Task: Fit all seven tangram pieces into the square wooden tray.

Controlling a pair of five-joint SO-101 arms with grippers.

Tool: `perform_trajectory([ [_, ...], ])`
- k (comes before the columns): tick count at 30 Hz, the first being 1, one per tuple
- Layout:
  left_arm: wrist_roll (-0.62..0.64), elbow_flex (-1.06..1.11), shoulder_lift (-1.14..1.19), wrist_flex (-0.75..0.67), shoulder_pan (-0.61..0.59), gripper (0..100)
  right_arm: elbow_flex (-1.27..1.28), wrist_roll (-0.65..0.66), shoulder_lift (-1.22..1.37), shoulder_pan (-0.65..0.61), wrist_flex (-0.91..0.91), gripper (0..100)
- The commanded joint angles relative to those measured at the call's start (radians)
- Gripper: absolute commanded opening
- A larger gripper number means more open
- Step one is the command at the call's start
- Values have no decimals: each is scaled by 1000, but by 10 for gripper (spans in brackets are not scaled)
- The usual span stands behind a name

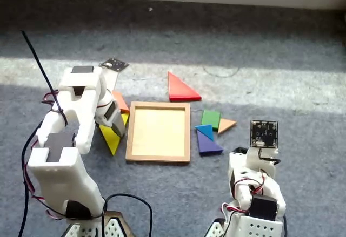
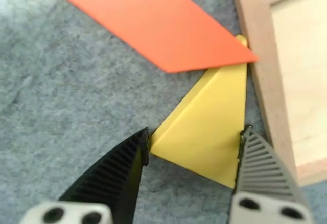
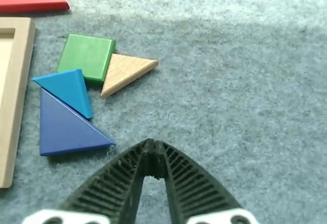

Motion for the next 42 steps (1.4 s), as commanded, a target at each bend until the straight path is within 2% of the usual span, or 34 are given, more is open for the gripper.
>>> perform_trajectory([
  [1,5,-5,-16,23,41,186,-4,-8,-10,8,-25,24],
  [5,5,-16,-67,83,76,123,-4,-8,-10,8,-25,24],
  [11,77,21,-217,129,136,120,-4,-8,-10,8,-25,24],
  [17,81,150,-357,123,209,120,-4,-6,-10,8,-25,24],
  [22,81,180,-429,123,174,124,-2,-6,-10,8,-24,24],
  [24,81,180,-441,123,137,150,-2,-6,-10,8,-24,24],
  [28,81,196,-427,121,70,293,-2,-5,-10,8,-24,24],
  [34,83,277,-409,18,62,306,-2,-5,-10,8,-24,24],
  [38,161,317,-406,-74,61,309,-2,-5,-10,8,-24,24],
  [42,166,357,-404,-129,58,306,-2,-5,-10,8,-24,24],
])
